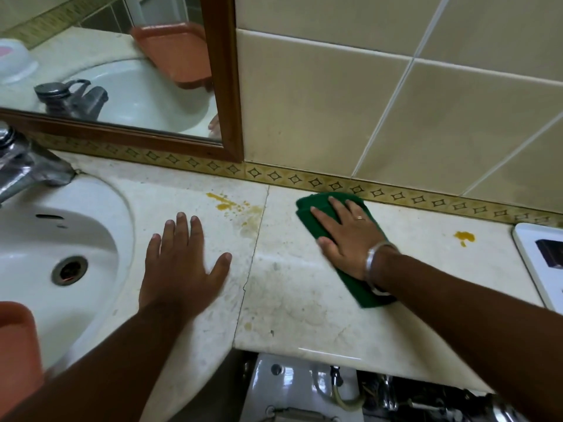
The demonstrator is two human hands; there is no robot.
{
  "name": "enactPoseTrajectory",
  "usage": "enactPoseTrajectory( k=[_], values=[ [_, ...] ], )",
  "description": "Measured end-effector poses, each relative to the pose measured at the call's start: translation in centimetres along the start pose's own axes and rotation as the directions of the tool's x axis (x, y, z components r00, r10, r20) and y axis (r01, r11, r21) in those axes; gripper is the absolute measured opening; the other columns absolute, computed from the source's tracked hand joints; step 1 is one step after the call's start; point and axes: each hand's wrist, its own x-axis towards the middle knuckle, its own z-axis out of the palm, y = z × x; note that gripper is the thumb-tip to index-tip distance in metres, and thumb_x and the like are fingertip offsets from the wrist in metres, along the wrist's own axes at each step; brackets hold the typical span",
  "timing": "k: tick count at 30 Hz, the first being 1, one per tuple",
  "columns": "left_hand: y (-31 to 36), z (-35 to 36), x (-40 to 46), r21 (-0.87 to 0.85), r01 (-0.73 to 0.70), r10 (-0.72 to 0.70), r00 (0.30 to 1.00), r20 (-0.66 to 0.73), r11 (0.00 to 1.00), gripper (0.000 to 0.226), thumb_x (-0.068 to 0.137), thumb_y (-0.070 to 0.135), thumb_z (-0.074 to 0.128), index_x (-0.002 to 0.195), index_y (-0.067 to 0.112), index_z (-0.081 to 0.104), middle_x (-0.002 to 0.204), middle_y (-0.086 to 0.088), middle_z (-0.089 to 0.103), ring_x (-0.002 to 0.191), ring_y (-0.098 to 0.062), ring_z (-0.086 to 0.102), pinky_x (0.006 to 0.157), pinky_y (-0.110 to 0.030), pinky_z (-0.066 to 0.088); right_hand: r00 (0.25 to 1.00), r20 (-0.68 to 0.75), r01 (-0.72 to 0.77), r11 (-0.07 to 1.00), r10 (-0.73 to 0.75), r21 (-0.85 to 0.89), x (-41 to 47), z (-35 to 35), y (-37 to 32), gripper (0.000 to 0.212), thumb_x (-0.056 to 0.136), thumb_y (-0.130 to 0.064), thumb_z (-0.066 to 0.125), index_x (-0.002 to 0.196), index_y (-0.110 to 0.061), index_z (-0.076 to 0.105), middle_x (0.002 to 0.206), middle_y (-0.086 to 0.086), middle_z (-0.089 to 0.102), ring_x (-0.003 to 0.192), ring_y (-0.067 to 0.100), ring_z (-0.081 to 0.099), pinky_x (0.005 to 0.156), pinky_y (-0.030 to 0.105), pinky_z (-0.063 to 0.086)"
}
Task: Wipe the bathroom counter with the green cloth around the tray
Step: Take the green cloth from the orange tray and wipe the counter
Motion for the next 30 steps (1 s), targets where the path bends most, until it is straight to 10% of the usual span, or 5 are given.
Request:
enactPoseTrajectory(
  k=[4,8,17,24,30],
  values=[
    [0.1,-0.2,-0.1,-0.007,0.003,-0.003,1.000,0.004,1.000,0.089,0.087,0.066,0.021,0.156,0.009,0.012,0.164,-0.016,0.008,0.151,-0.031,0.007,0.121,-0.049,0.010,0.973,-0.003,0.229,0.972,-0.230,-0.046,-2.4,0.5,-4.1,0.067,0.090,-0.058,0.019,0.150,-0.037,-0.002,0.160,0.015,0.003,0.145,0.040,0.003,0.116,0.053,0.004],
    [0.2,-0.1,-0.4,-0.009,0.005,-0.005,1.000,-0.015,1.000,0.089,0.087,0.065,0.020,0.156,0.009,0.014,0.164,-0.016,0.011,0.151,-0.031,0.010,0.121,-0.048,0.010,0.686,0.105,0.727,0.685,-0.720,-0.045,-9.7,0.7,1.1,0.060,0.092,-0.056,0.028,0.149,-0.042,0.016,0.158,0.007,0.020,0.145,0.031,0.016,0.110,0.059,0.024],
    [0.1,0.2,0.1,0.008,0.000,0.000,1.000,0.001,1.000,0.090,0.087,0.067,0.016,0.156,0.010,0.010,0.165,-0.015,0.006,0.151,-0.030,0.006,0.121,-0.047,0.007,0.987,-0.016,0.158,0.986,-0.159,-0.046,-0.1,-0.1,0.1,0.065,0.090,-0.059,0.016,0.150,-0.041,0.002,0.162,0.009,0.007,0.146,0.034,0.009,0.117,0.046,0.010],
    [-0.7,0.0,-0.3,-0.023,-0.106,0.108,0.986,0.124,0.994,0.092,0.087,0.070,0.011,0.156,0.011,-0.006,0.163,-0.013,-0.016,0.150,-0.025,-0.016,0.120,-0.041,-0.010,0.818,0.031,0.575,0.818,-0.574,0.004,-8.9,1.1,-3.5,0.068,0.091,-0.058,0.031,0.151,-0.040,0.006,0.160,0.006,0.014,0.145,0.031,0.014,0.112,0.055,0.013],
    [-4.7,-2.4,7.0,-0.078,0.048,-0.047,0.999,0.019,0.996,0.081,0.098,0.056,0.023,0.155,0.002,0.005,0.164,-0.017,-0.001,0.152,-0.027,-0.003,0.122,-0.040,-0.002,0.939,0.031,0.340,0.937,-0.343,0.083,-4.7,0.4,0.0,0.060,0.089,-0.061,0.015,0.140,-0.056,-0.017,0.159,-0.005,-0.002,0.148,0.026,0.004,0.116,0.039,0.005]
  ],
)
